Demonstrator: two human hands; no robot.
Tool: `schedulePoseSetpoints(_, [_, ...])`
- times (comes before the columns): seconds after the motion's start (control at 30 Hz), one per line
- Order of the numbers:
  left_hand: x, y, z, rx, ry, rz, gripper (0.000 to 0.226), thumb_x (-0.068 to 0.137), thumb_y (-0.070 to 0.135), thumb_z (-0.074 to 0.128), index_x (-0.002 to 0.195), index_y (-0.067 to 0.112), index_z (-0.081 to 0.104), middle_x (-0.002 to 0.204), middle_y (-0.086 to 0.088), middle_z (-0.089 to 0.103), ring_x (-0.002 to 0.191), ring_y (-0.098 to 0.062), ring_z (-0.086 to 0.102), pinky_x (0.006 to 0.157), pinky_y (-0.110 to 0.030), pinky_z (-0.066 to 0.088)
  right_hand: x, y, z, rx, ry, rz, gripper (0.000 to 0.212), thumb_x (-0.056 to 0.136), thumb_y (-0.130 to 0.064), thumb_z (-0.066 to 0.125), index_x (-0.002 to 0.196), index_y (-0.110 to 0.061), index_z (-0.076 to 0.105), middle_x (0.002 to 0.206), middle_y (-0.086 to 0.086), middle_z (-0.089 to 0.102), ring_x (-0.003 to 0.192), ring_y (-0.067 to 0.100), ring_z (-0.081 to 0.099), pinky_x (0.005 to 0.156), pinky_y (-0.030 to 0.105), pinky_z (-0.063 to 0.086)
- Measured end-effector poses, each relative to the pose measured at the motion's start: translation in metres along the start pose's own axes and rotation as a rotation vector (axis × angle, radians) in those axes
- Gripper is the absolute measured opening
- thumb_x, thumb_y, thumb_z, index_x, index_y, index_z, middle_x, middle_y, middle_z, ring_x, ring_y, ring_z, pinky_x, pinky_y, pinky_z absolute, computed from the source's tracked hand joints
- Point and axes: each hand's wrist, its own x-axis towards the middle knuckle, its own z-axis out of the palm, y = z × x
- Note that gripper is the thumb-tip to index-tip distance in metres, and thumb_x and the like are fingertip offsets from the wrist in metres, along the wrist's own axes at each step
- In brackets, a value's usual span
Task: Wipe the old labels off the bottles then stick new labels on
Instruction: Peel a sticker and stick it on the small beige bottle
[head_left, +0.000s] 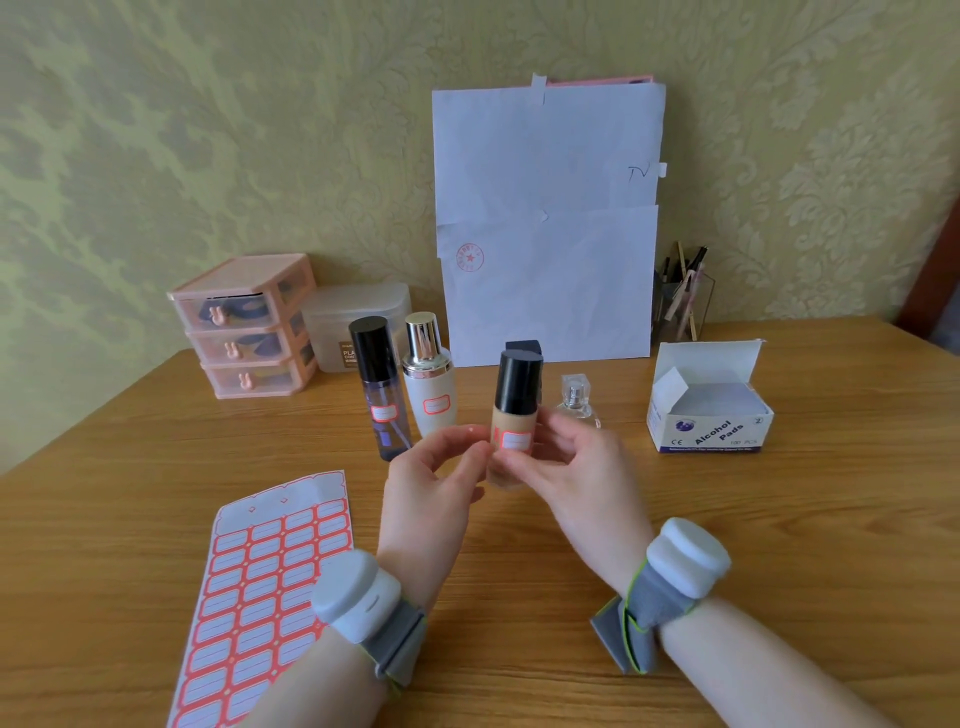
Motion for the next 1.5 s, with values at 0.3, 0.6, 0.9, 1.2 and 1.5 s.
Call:
schedulePoseSetpoints(0.3, [0.007,-0.002,0.003,0.327,-0.049,0.020,0.024,0.093,0.024,0.065,0.116,0.028,0.071,0.089,0.024,0.067,0.080,0.011,0.064,0.077,-0.021,0.056,0.005,0.009,0.003,-0.047,-0.007,0.133,0.028,0.078,-0.027,0.083,0.103,-0.030,0.071,0.094,-0.008,0.077,0.087,0.007,0.073,0.080,0.033,0.060])
schedulePoseSetpoints(0.6, [0.013,-0.008,-0.008,0.451,-0.026,-0.008,0.030,0.095,0.021,0.061,0.125,0.022,0.069,0.120,0.001,0.069,0.105,-0.013,0.062,0.085,-0.030,0.057,0.015,0.018,0.022,-0.275,0.024,0.121,0.046,0.074,-0.027,0.085,0.115,-0.015,0.067,0.099,0.000,0.075,0.088,0.012,0.071,0.078,0.032,0.057])
schedulePoseSetpoints(0.9, [0.014,-0.008,-0.019,0.686,-0.011,-0.016,0.034,0.093,0.029,0.065,0.127,0.026,0.067,0.104,0.013,0.066,0.098,-0.013,0.062,0.081,-0.029,0.051,0.005,0.021,0.015,-0.368,0.003,0.116,0.051,0.074,-0.035,0.084,0.120,-0.021,0.069,0.108,-0.006,0.071,0.090,0.009,0.068,0.078,0.025,0.053])
schedulePoseSetpoints(1.2, [0.023,0.004,-0.006,0.879,-0.024,-0.011,0.037,0.086,0.058,0.065,0.109,0.031,0.074,0.105,0.002,0.073,0.093,-0.021,0.068,0.082,-0.038,0.059,0.016,0.026,0.012,-0.447,-0.013,0.150,0.032,0.082,-0.029,0.077,0.111,-0.016,0.074,0.095,-0.002,0.075,0.088,0.013,0.069,0.076,0.027,0.055])
schedulePoseSetpoints(1.5, [0.044,-0.003,-0.005,1.018,-0.031,-0.052,0.036,0.088,0.062,0.060,0.107,0.035,0.075,0.104,0.000,0.072,0.090,-0.025,0.069,0.077,-0.035,0.058,0.034,0.030,0.023,-0.530,0.038,0.177,0.015,0.085,-0.038,0.072,0.087,-0.024,0.077,0.075,-0.006,0.073,0.053,0.012,0.059,0.060,0.039,0.057])
